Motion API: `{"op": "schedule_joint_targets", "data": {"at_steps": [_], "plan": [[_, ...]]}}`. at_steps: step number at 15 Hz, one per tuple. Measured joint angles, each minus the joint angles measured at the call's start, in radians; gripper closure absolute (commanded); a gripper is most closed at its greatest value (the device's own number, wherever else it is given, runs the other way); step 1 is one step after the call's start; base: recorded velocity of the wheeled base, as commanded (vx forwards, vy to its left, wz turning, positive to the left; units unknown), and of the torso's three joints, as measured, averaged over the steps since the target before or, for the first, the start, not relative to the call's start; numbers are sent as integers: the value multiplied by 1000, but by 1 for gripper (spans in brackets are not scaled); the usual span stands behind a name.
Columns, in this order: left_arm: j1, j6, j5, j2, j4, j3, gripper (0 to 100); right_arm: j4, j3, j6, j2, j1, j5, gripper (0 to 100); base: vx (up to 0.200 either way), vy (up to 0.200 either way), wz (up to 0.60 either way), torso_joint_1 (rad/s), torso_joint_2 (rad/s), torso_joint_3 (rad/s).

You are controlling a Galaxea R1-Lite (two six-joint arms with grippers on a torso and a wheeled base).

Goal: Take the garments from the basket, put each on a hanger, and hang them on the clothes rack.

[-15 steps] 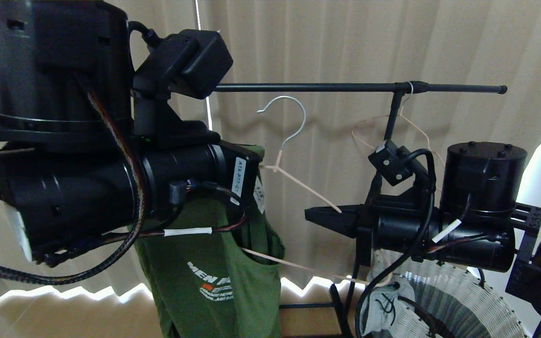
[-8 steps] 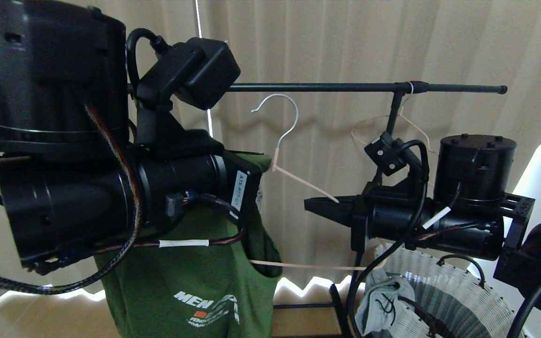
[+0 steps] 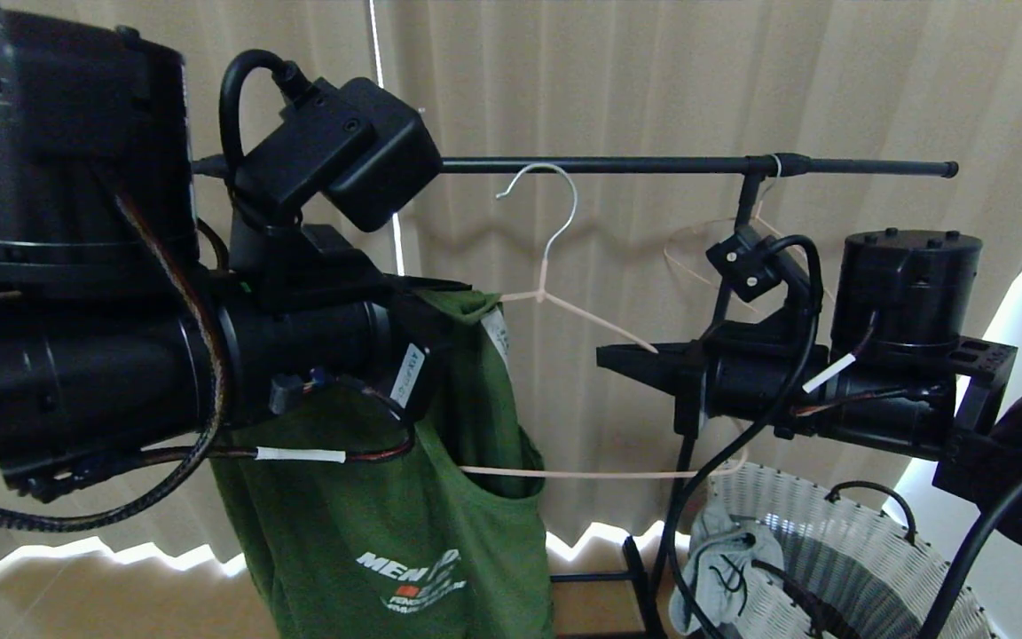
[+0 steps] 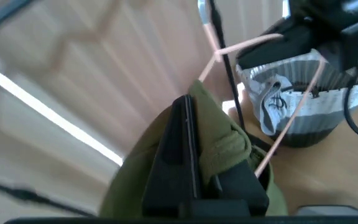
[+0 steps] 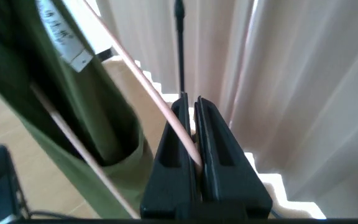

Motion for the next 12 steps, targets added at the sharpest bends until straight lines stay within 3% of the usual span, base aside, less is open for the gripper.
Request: {"op": "schedule_joint_targets", "data": {"at_steps": [2,7,11,12], "plan": [[13,51,-45,4,-42,-10,100,36,-46,0,6,-4,-22,100,0,0,0,0,0,0],[17,53,-49,81,-195,-32,100,67,-96,1,18,14,-34,100,0,0,0,0,0,0],[16,52,-49,119,-216,-28,100,67,-100,0,30,19,-47,100,0,0,0,0,0,0],[16,52,-49,122,-216,-26,0,67,-101,0,32,19,-51,100,0,0,0,0,0,0]]}}
